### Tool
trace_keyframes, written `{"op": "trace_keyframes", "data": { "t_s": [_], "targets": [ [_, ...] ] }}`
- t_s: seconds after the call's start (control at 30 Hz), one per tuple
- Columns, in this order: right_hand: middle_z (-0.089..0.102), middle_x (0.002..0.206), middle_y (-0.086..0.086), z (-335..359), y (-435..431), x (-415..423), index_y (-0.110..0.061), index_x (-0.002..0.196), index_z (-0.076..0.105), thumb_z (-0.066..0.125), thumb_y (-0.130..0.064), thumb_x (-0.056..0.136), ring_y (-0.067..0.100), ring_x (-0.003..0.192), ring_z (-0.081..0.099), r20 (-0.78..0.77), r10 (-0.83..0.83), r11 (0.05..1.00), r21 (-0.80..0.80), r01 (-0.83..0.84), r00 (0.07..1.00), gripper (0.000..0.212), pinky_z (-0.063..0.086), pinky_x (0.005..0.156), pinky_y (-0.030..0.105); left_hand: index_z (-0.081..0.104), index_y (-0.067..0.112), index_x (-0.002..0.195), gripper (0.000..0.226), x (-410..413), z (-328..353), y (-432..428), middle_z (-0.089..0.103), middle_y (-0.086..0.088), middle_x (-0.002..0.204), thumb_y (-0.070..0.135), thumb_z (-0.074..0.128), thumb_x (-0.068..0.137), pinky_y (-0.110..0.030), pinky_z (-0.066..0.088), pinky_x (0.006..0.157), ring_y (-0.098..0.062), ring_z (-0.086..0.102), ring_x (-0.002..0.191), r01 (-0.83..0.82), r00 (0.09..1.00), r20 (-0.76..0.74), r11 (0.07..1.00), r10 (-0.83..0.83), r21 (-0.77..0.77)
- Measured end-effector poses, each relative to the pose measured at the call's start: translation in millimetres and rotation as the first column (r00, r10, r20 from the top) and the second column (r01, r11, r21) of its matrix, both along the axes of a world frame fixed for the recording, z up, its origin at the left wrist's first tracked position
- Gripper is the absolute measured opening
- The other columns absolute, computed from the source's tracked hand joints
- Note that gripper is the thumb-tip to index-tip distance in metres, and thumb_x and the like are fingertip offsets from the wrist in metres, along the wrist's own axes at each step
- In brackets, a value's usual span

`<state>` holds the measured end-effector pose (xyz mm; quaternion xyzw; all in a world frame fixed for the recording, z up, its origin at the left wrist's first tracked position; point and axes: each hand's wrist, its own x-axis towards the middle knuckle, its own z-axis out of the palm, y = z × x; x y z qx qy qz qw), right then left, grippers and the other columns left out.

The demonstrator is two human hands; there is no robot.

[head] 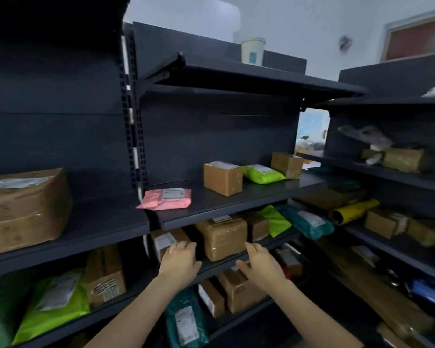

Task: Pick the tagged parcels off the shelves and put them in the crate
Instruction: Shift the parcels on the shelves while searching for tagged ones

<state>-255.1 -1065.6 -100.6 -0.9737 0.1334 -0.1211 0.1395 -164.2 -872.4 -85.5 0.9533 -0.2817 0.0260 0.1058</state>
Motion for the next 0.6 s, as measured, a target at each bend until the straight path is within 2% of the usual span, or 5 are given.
{"op": "trace_keyframes", "data": {
  "t_s": [0.37, 0.6],
  "targets": [
    [0.039, 0.144, 0.007, 4, -110, 50, -0.014, 0.145, 0.026, 0.041, -0.045, 0.095, 0.022, 0.131, 0.036, -0.009, -0.08, 0.997, -0.012, 0.08, 0.997, 0.061, 0.035, 0.104, 0.03, 0.033, 0.017, 0.143, 0.056, 68, 9, -136, 0.039, -0.008, 0.145, 0.038, 0.048, 0.093, -0.033, 0.025, 0.113, -0.025, 0.032, 0.136, 0.136, 0.989, 0.07, 0.989, -0.132, -0.061],
    [0.046, 0.136, 0.007, 9, -168, 70, -0.013, 0.14, 0.035, 0.045, -0.044, 0.094, 0.024, 0.124, 0.043, 0.033, -0.119, 0.993, 0.001, 0.119, 0.992, 0.056, 0.039, 0.099, 0.032, 0.03, 0.017, 0.146, 0.056, 90, 13, -196, 0.036, -0.007, 0.148, 0.035, 0.046, 0.095, -0.033, 0.025, 0.113, -0.024, 0.029, 0.137, 0.206, 0.978, 0.045, 0.974, -0.203, -0.096]
  ]
}}
